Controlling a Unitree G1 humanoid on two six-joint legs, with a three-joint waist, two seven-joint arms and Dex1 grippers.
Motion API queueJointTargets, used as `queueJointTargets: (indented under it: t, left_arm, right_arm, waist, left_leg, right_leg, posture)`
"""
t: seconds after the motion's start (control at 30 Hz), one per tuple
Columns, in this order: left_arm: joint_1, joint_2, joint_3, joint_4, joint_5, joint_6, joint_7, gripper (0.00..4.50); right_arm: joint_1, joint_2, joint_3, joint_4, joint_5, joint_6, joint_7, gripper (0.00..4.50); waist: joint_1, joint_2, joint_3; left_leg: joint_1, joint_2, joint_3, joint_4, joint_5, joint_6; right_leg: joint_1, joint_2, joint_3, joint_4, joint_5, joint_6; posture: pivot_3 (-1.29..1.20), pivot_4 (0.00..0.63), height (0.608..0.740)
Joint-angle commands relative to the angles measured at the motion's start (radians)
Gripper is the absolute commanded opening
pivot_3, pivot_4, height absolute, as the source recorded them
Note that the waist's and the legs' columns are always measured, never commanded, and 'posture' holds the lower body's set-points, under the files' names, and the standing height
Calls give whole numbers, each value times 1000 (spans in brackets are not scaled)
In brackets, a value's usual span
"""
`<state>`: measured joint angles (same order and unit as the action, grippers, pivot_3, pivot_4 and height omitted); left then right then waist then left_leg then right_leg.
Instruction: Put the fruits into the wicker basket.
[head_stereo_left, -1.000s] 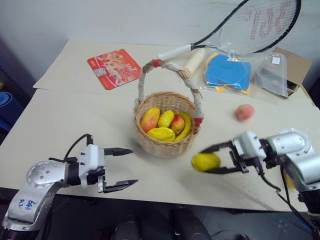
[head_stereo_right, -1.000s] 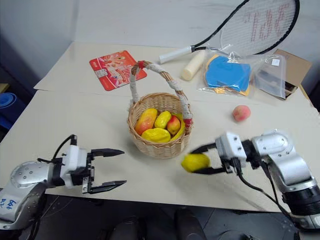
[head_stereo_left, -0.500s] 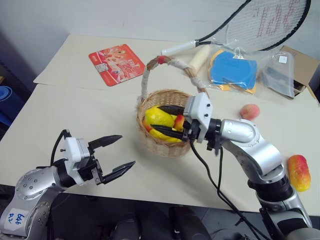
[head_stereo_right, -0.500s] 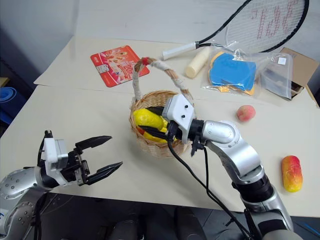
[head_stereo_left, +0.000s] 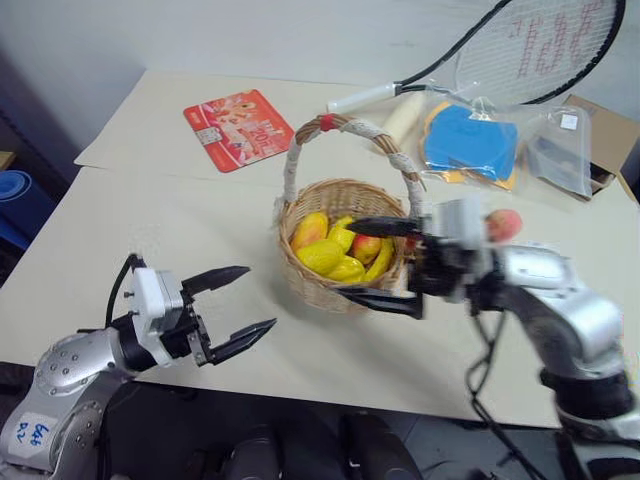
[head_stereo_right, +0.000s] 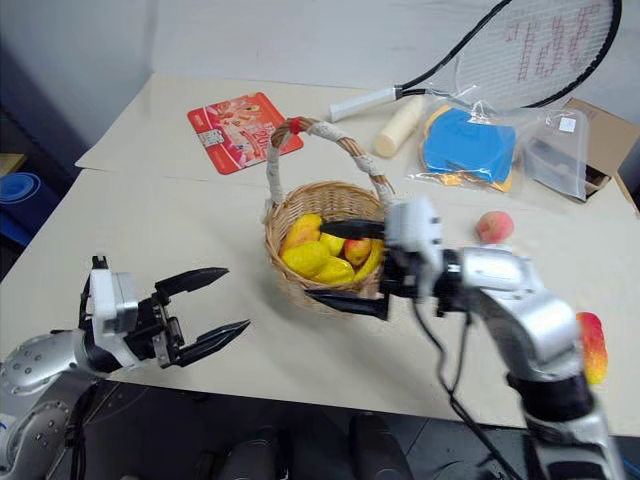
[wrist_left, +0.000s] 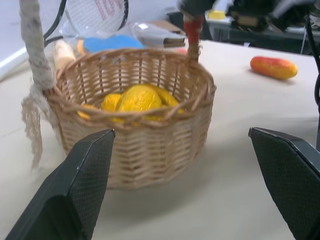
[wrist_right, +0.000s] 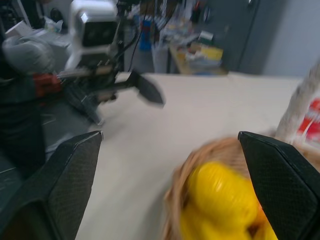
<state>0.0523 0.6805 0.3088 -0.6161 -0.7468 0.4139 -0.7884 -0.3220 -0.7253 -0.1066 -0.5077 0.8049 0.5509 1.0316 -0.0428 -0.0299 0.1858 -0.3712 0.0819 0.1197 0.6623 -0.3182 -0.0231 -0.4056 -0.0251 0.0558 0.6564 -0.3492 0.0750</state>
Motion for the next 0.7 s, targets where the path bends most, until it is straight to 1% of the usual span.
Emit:
queueJointTargets:
  t: [0.03,0.1,0.2,0.23,0.27,0.33,0.43,0.57,0.67,0.7]
  left_arm:
    - [-76,58,15,-45,-112,75,-2,4500]
    - [-115,94,3,-35,-118,95,-19,4500]
    - [-199,117,-13,19,-108,103,-30,4500]
    - [-218,121,-18,34,-101,105,-37,4500]
    - [-231,130,-23,50,-92,104,-53,4500]
    - [-233,156,-18,82,-92,118,-85,4500]
    - [-214,182,-3,116,-88,124,-118,4500]
    - [-238,207,-10,169,-60,113,-160,4500]
    - [-270,211,-12,181,-62,114,-173,4500]
    - [-276,208,-9,180,-65,115,-172,4500]
  right_arm:
    - [131,-32,-174,-24,71,-22,36,4467]
    - [201,-47,-243,-1,38,-43,18,4467]
    - [336,-35,-351,116,-90,-186,37,4467]
    - [371,-16,-381,157,-119,-238,36,4467]
    - [415,12,-413,208,-165,-336,44,4467]
    - [518,63,-475,274,-239,-474,39,4467]
    - [614,136,-525,313,-282,-590,2,4467]
    - [659,201,-541,386,-311,-669,-62,4467]
    - [636,213,-527,427,-321,-694,-100,4467]
    - [601,208,-512,429,-318,-672,-128,4467]
  waist:
    - [2,0,0]
    - [-4,1,0]
    - [-10,0,0]
    - [-10,0,0]
    - [-9,0,0]
    - [-9,0,0]
    - [-14,2,1]
    - [-19,2,1]
    - [-18,2,1]
    - [-19,2,1]
  left_leg:
    - [0,0,0,0,0,0]
    - [1,-1,1,0,0,0]
    - [3,-1,2,0,1,-1]
    - [3,-1,1,0,2,-3]
    - [3,-2,1,0,3,-5]
    - [3,-4,1,0,3,-5]
    - [4,-2,2,-1,4,-6]
    - [7,-1,4,-1,5,-8]
    - [17,-1,4,-2,4,-8]
    - [18,-2,4,-4,4,-8]
  right_leg:
    - [1,0,0,0,0,0]
    - [1,0,1,0,0,0]
    - [2,1,2,0,1,1]
    - [3,2,1,-1,1,1]
    - [4,2,1,-1,1,1]
    - [4,3,2,-2,1,1]
    - [4,4,2,-3,0,1]
    - [5,4,4,-1,1,2]
    - [14,3,4,-1,1,1]
    - [15,3,4,-2,0,1]
  posture:
    - [0,150,740]
    - [0,150,740]
    - [0,150,740]
    - [0,150,740]
    - [0,150,740]
    - [0,150,740]
    - [0,150,740]
    - [0,150,740]
    - [0,150,740]
    - [0,150,740]
